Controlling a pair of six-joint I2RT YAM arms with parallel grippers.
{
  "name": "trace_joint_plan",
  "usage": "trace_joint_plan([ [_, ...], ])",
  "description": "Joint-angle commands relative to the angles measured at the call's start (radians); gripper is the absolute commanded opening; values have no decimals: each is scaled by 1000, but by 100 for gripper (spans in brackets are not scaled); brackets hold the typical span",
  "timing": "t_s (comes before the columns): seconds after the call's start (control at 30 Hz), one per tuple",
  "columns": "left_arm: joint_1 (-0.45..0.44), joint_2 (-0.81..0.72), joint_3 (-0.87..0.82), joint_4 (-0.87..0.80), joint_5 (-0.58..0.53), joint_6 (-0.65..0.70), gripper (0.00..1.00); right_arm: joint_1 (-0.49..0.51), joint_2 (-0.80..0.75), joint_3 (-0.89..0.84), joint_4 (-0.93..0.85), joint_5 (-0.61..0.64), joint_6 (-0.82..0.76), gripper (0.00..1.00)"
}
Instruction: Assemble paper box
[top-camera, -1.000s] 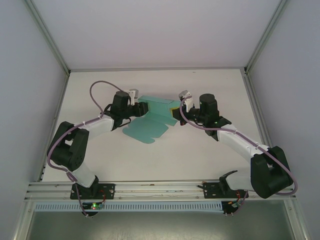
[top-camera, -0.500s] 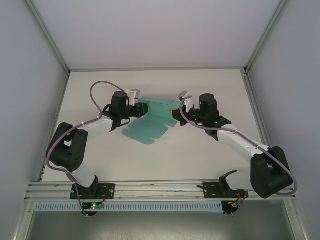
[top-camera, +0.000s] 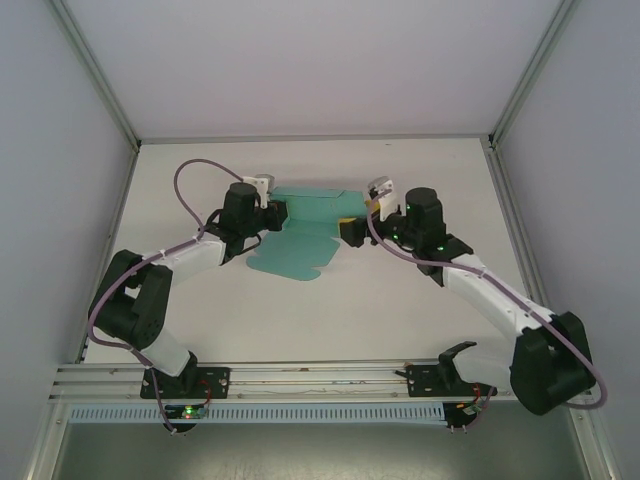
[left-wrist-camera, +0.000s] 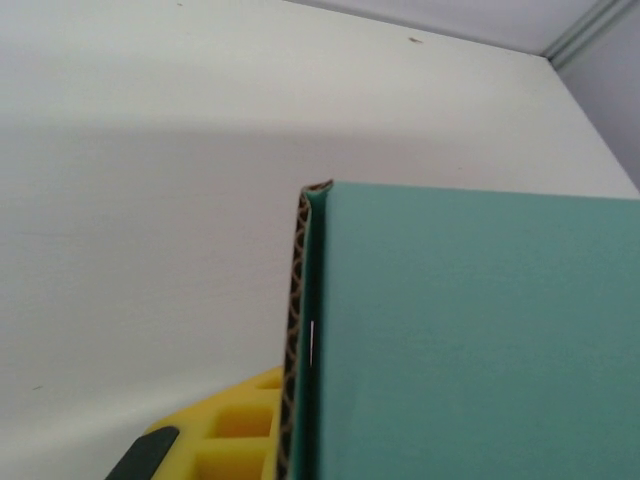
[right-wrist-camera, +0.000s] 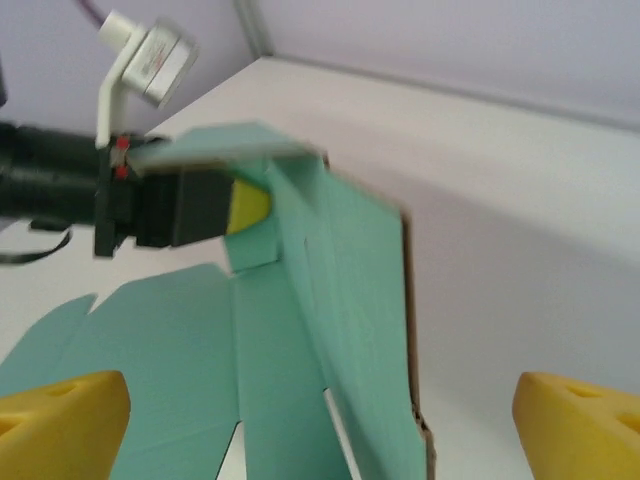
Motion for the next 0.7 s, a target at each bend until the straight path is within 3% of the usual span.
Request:
trace_joint_plan([
  [0.0, -26, -16, 15, -53, -137, 22, 0, -13, -74, 48, 20, 193, -2, 98],
  [0.07, -32, -12, 16, -53, -143, 32, 0, -14, -81, 66, 49, 263, 11, 99],
  [0.23, -38, -7, 21, -57, -144, 32, 0, -16, 10, 157, 8, 262, 7, 98],
  [0.47, -42, 0, 36, -75, -152, 20, 0, 10, 155, 177, 2, 147, 10, 99],
  [0.67, -41, -8, 37, -68, -145, 11, 0, 33, 260, 158, 65, 137, 45, 98],
])
